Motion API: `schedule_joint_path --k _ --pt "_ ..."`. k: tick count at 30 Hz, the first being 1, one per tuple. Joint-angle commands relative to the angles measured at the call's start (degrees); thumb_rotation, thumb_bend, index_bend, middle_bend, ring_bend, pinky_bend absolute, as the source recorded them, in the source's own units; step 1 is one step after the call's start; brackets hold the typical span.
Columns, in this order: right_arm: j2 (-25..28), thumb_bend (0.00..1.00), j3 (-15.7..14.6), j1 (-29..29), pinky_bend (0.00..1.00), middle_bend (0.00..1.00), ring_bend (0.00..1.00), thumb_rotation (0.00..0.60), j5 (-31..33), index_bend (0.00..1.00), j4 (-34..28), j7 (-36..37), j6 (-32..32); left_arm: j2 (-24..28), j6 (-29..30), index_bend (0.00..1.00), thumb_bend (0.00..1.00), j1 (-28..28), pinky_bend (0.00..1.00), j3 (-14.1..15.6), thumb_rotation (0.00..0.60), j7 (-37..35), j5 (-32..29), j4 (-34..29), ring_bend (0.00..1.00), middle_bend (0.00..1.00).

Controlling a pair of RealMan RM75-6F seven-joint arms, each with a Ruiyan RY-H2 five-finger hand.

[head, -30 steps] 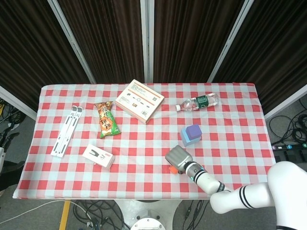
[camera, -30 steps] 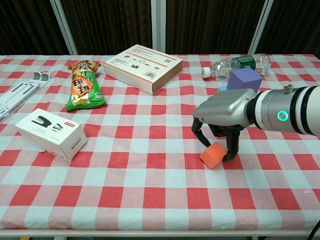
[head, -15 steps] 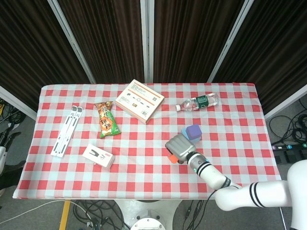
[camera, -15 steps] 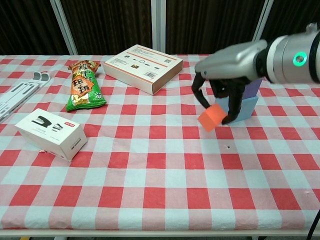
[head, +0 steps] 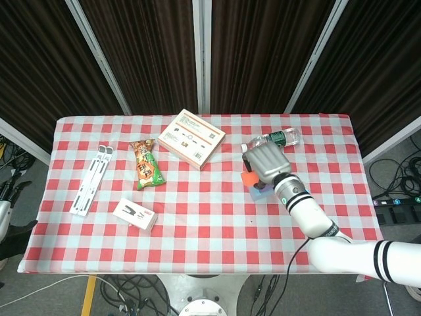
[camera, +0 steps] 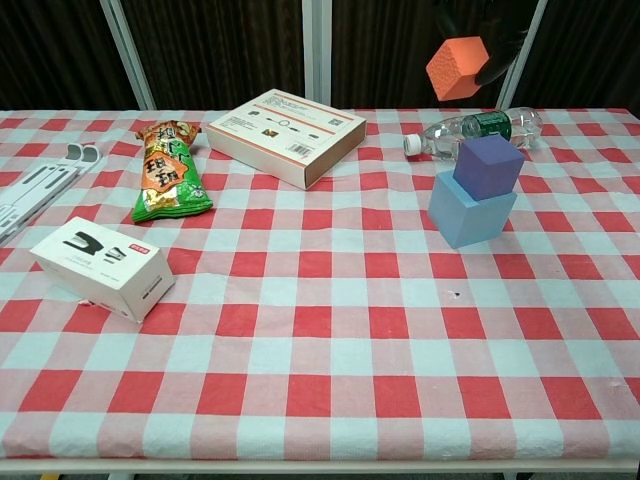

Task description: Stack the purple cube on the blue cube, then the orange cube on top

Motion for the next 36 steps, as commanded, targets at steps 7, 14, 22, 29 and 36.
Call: schedule_joint_path --k 7,14,22,29,36 --pt "2.95 0.08 -3.2 2.17 1.0 1.0 1.0 0.6 6.04 0.59 2.85 -0.6 -5.26 0.11 -0.25 0.22 0.05 -0.04 0.27 0.04 0.6 0.07 -0.15 -0.24 0.13 0.14" --pt "2.47 0.08 -6.54 3.26 1.0 1.0 1.0 0.6 7.67 0.59 4.92 -1.91 -6.94 0.05 -0.4 0.22 0.05 -0.09 0.27 0.12 0.6 0.19 -0.17 -0.2 0.13 0.14" --pt "0.7 0.09 -8.84 3.56 1.0 1.0 1.0 0.6 6.79 0.59 8.96 -1.11 -10.32 0.13 -0.31 0.22 0.05 -0.07 0.27 0.18 0.6 0.38 -0.08 -0.28 0.13 0.14" --pt "-1.69 0.09 -10.58 3.87 1.0 1.0 1.0 0.6 6.32 0.6 12.84 0.2 -12.08 0.22 -0.79 0.22 0.05 -0.16 0.27 0.3 0.6 0.71 -0.23 -0.34 0.13 0.14" --pt "-3.87 0.09 -11.91 3.9 1.0 1.0 1.0 0.6 5.96 0.6 15.87 2.24 -13.65 0.4 -0.98 0.22 0.05 -0.36 0.27 0.34 0.6 1.22 -0.12 -0.68 0.13 0.14"
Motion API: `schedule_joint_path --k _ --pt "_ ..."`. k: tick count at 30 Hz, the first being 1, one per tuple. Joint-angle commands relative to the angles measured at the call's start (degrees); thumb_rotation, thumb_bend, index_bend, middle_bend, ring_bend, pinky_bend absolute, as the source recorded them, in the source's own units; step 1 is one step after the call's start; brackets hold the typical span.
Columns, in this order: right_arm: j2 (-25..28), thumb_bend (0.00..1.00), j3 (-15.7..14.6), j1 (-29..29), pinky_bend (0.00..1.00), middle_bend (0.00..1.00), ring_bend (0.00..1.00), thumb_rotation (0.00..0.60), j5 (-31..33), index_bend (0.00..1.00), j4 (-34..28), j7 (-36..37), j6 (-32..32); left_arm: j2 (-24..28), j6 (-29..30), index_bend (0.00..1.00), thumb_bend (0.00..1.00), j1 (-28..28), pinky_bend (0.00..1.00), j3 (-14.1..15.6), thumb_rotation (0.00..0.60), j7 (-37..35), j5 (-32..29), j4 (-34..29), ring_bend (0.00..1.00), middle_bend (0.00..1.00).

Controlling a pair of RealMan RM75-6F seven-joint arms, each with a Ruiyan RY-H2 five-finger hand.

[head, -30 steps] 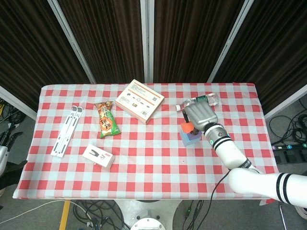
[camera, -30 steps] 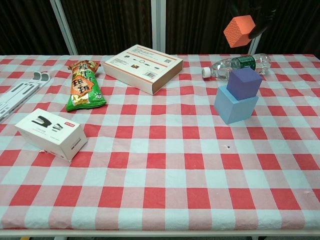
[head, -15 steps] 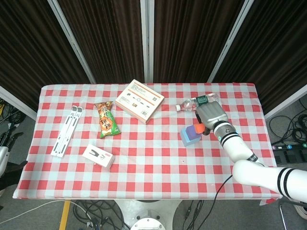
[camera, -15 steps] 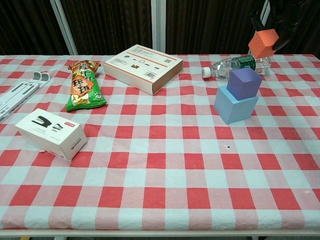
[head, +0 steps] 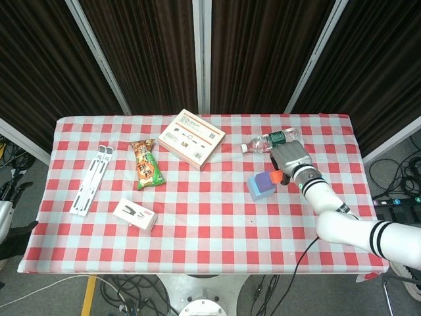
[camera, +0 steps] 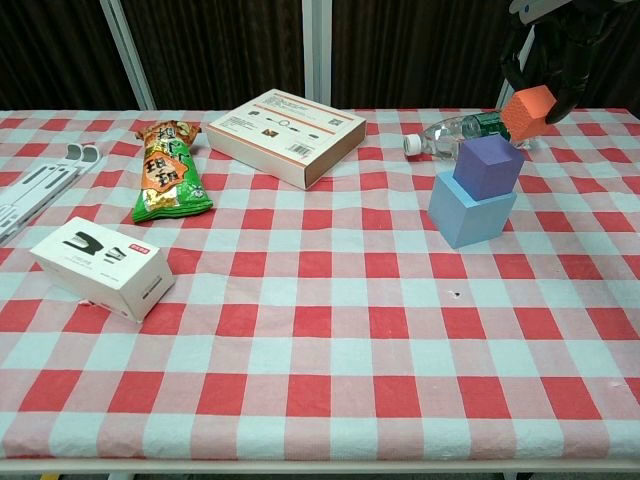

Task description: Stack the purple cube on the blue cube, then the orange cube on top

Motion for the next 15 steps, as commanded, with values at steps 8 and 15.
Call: schedule_joint_path --k 8,15 --pt "-1.97 0.09 -1.41 0.61 1.0 1.0 1.0 0.6 -1.14 0.6 2.11 2.72 -1.5 0.08 -0.48 0.22 0.05 -0.16 0.27 0.1 0.6 0.39 -0.14 -0.2 0.13 0.14" --pt "-2.2 0.09 -2.33 1.62 1.0 1.0 1.0 0.6 -1.22 0.6 1.96 3.81 -1.35 0.05 -0.48 0.22 0.05 -0.14 0.27 0.09 0.6 0.21 -0.2 -0.08 0.13 0.14"
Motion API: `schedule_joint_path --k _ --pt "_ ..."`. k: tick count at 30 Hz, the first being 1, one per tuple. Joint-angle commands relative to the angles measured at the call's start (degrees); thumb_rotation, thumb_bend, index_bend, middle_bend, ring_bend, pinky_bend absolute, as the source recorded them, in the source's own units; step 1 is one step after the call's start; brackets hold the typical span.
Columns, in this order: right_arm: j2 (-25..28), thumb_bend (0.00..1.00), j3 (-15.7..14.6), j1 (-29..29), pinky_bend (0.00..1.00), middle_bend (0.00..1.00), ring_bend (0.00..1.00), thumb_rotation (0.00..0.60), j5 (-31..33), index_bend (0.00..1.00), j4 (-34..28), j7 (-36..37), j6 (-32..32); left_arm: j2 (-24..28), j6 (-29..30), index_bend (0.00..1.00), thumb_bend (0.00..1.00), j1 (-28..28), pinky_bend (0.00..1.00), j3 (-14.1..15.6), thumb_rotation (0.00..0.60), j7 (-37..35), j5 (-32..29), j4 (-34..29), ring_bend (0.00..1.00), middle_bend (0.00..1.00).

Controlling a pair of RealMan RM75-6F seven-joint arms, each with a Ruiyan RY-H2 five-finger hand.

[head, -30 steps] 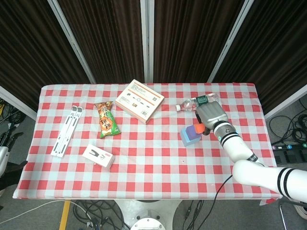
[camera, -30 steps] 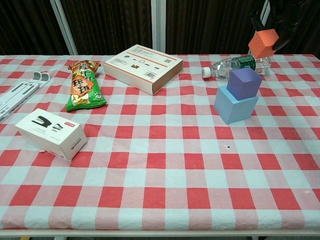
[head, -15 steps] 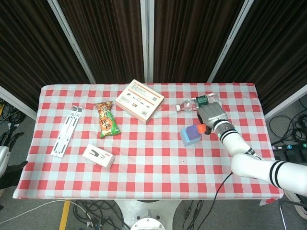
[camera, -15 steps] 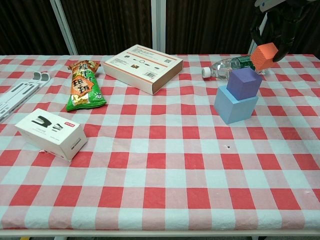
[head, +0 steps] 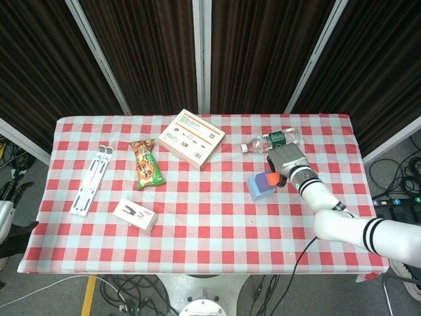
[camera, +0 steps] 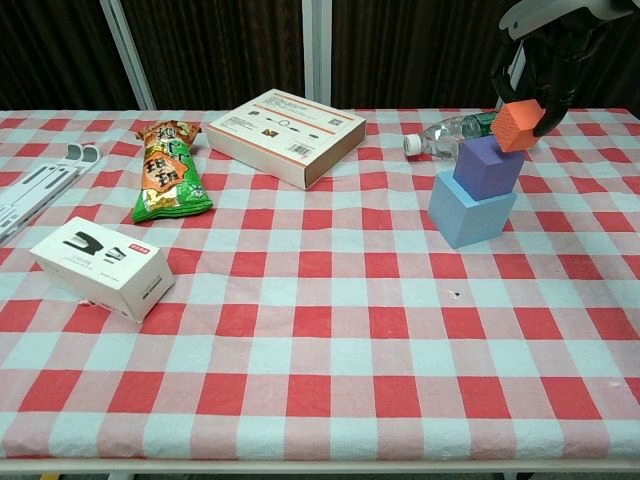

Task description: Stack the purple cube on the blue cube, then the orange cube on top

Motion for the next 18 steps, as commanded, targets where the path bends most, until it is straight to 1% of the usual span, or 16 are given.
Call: schedule_joint_path --k 1,5,18 --pt "-0.21 0.09 -0.39 0.36 1.0 1.0 1.0 0.6 0.21 0.6 -0.09 0.41 0.07 -0.03 0.08 0.22 0.05 0.02 0.27 0.0 0.6 0.01 0.03 0.06 0.13 0.14" --pt "-0.75 0.09 -1.17 1.0 1.0 1.0 1.0 0.6 0.51 0.6 -0.16 0.48 0.59 -0.06 0.17 0.22 0.05 0.04 0.27 -0.05 0.6 -0.15 -0.01 0.22 0.13 0.14" --pt "-2.38 0.09 -2.4 2.09 1.0 1.0 1.0 0.6 1.03 0.6 0.74 1.39 1.17 -0.24 0.23 0.22 0.05 0.18 0.27 -0.09 0.6 -0.64 -0.19 0.85 0.13 0.14"
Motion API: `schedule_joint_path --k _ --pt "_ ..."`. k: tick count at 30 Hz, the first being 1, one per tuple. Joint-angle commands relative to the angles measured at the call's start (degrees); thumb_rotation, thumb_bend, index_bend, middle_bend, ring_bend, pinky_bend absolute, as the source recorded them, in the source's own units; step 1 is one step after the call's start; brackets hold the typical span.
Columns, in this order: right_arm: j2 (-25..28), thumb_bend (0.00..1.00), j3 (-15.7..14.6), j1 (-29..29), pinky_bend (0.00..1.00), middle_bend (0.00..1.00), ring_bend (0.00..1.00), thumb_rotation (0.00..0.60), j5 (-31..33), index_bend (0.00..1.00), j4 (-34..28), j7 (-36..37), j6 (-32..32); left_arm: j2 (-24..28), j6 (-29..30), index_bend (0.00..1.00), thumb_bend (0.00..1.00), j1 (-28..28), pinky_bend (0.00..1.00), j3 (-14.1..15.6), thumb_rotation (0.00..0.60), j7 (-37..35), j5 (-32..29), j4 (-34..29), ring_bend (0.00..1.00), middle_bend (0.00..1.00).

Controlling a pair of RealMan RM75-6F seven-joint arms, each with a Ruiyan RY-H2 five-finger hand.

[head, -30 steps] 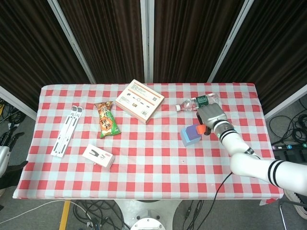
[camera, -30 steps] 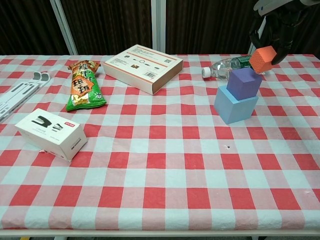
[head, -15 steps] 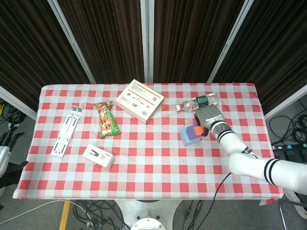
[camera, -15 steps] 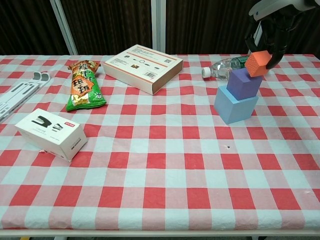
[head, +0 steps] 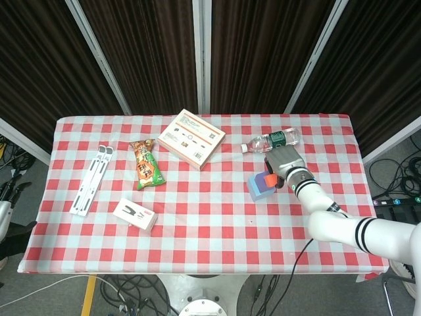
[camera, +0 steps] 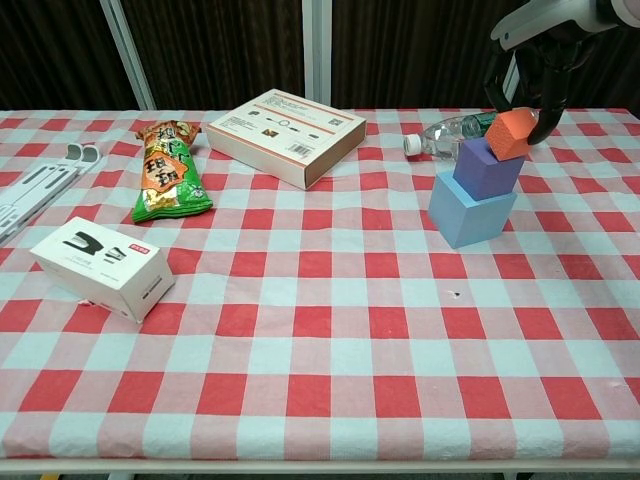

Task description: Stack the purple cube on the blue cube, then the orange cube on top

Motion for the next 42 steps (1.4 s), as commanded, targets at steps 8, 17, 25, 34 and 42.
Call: schedule_joint_path --k 8,17,25,34,42 --pt "-0.36 0.09 -0.51 0.43 1.0 1.0 1.0 0.6 -0.18 0.6 0.01 0.64 0.47 -0.02 -0.03 0.22 0.05 0.05 0.27 0.02 0.6 -0.23 -0.05 0.1 0.13 0.14" --pt "-1.01 0.09 -0.58 0.53 1.0 1.0 1.0 0.6 -0.17 0.6 0.82 1.39 0.44 0.0 -0.05 0.22 0.05 0.07 0.27 -0.01 0.6 -0.35 -0.08 0.18 0.13 0.14" --pt "-1.8 0.09 -1.22 1.0 1.0 1.0 1.0 0.6 0.34 0.6 1.58 1.42 -0.01 -0.03 -0.13 0.22 0.05 0.06 0.27 0.0 0.6 -0.37 -0.1 0.29 0.13 0.14" --pt "-1.18 0.06 -1.72 1.42 1.0 1.0 1.0 0.6 0.75 0.37 1.38 1.86 -0.13 -0.05 -0.03 0.22 0.05 0.05 0.27 -0.04 0.6 -0.17 -0.08 0.23 0.13 0.14" --pt "-1.28 0.05 -1.25 0.71 1.0 1.0 1.0 0.6 -0.73 0.32 1.5 2.93 0.31 0.13 0.02 0.22 0.05 0.0 0.27 -0.18 0.6 0.3 -0.18 -0.2 0.13 0.14"
